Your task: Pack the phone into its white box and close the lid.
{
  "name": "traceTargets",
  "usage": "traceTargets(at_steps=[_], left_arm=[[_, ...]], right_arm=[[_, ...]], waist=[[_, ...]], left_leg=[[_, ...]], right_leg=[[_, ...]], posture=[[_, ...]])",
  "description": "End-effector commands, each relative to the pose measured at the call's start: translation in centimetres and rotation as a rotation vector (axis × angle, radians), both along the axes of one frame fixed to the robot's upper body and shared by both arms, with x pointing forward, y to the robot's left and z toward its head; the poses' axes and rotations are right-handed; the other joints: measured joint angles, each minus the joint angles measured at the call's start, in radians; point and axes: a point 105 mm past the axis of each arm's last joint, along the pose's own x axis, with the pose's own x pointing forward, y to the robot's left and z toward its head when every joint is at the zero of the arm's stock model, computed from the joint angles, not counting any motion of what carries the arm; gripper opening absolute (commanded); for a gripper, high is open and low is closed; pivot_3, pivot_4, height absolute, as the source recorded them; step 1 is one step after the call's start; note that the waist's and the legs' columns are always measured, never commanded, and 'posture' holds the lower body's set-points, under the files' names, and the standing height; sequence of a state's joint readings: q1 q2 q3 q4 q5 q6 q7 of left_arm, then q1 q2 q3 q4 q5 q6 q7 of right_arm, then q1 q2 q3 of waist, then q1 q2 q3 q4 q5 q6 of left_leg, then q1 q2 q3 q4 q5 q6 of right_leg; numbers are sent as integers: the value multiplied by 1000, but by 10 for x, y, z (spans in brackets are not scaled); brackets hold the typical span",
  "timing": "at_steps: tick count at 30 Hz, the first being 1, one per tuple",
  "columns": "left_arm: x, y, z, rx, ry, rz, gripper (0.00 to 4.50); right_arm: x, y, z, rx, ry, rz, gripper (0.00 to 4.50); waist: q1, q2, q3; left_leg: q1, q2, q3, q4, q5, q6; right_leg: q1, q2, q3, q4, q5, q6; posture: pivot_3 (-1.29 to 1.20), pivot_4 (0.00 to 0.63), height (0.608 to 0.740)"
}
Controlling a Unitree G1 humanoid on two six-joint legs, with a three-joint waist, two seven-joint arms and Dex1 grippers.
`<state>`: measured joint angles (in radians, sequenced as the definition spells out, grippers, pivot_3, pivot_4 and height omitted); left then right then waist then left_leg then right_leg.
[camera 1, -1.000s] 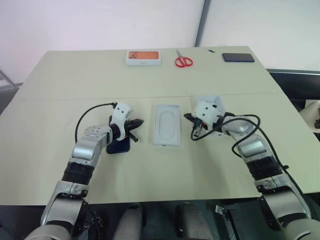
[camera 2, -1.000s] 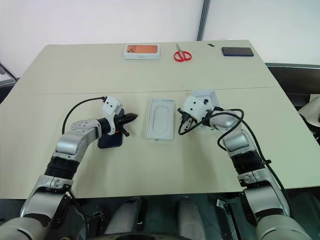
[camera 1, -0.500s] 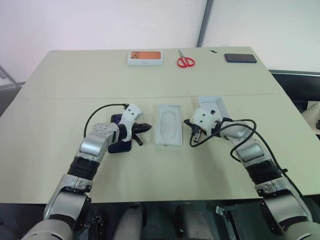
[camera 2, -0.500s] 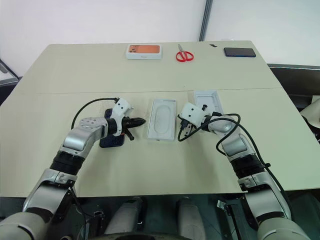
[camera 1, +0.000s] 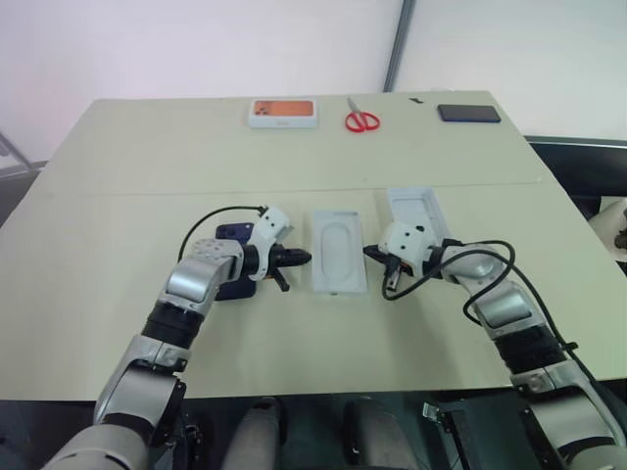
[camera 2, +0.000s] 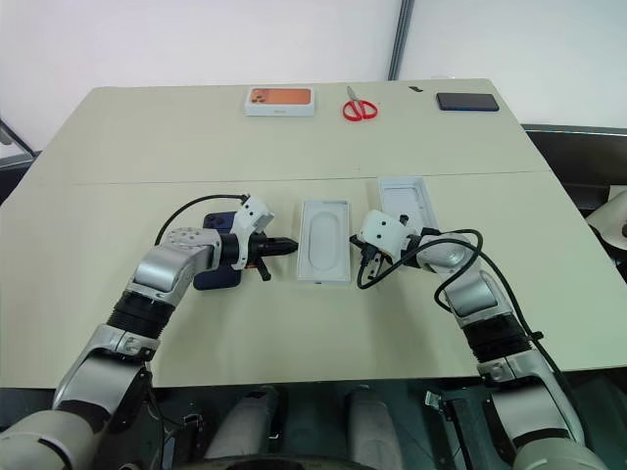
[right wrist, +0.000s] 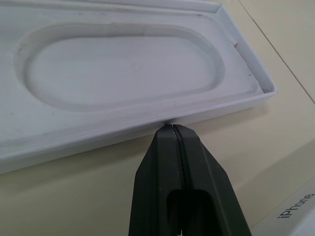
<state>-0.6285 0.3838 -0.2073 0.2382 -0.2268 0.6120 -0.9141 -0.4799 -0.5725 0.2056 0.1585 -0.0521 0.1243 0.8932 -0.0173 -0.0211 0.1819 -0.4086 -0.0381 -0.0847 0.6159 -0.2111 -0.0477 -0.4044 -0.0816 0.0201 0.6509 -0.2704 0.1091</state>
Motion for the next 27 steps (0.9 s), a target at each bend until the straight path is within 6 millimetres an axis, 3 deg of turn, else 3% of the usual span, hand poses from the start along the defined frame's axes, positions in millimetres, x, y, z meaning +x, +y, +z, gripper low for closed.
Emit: traceTargets(at_steps=[1, 6, 11, 19, 25, 27], left_arm=[[-9, -8, 17, -53, -24, -57, 33], [-16, -3, 17, -46, -18, -65, 33], [-30, -1, 16, -47, 5, -104, 33], [-27, 11, 16, -21, -25, -60, 33], [-27, 28, 28, -89, -3, -18, 33], [-19, 37, 37, -143, -18, 46, 33]], right_arm=[[-14, 11, 14, 38, -18, 92, 0], [-27, 12, 16, 42, 22, 147, 0], [-28, 8, 17, 9, -8, 155, 0], [-35, 3, 12, -15, 27, 172, 0], [-26, -11, 20, -41, -31, 125, 0], [-19, -10, 34, 4, -75, 107, 0]], waist=[[0, 0, 0], [0, 0, 0], [1, 0, 0], [2, 0, 0], [0, 0, 0], [0, 0, 0]], left_leg=[[0, 0, 0, 0, 0, 0], [0, 0, 0, 0, 0, 0], [0, 0, 0, 0, 0, 0], [0, 0, 0, 0, 0, 0], [0, 1, 0, 0, 0, 0], [0, 1, 0, 0, 0, 0]], right_leg=[[0, 0, 0, 0, 0, 0], [0, 0, 0, 0, 0, 0], [0, 0, 0, 0, 0, 0], [0, 0, 0, 0, 0, 0], [0, 0, 0, 0, 0, 0], [0, 0, 0, 0, 0, 0]], posture=[[0, 150, 740], [0, 150, 740], [0, 150, 740], [0, 150, 740], [0, 150, 740], [0, 150, 740]])
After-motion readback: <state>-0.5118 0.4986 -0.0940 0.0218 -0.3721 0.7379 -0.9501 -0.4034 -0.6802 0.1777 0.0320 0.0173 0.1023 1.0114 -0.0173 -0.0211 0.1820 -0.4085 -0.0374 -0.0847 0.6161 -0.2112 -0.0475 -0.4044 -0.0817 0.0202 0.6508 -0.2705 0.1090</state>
